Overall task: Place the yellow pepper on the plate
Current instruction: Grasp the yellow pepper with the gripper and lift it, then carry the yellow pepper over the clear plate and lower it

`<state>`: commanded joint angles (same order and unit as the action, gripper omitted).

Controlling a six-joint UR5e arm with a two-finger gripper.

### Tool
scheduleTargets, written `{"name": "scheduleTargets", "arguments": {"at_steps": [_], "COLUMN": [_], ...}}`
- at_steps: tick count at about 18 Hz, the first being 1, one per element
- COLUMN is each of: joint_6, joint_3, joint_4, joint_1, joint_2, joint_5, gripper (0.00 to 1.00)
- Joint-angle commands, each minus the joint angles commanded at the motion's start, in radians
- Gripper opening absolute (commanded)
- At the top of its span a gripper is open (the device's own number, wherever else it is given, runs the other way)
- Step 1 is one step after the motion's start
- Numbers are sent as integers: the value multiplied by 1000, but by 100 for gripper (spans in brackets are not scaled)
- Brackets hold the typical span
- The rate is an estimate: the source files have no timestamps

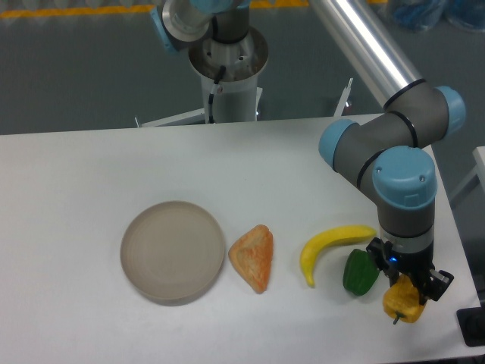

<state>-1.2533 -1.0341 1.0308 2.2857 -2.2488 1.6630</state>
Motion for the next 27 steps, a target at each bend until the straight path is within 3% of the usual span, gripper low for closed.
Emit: {"name": "scheduleTargets", "arguments": {"at_steps": [5,8,14,19,21,24,27], "joint_6": [11,23,104,181,268,440,654], "joint_3": [-12,-38,-210,-415,-475,-485,-486], "joint_4": [12,70,132,146,135,127,30], "joint_1": [-3,3,0,-29,-67,-141,-236], "joint_2": [24,72,263,394,403,397,361], "joint_5": [1,-32,-121,-224,-258,-261,-258], "gripper": [43,43,43,43,43,43,43]}}
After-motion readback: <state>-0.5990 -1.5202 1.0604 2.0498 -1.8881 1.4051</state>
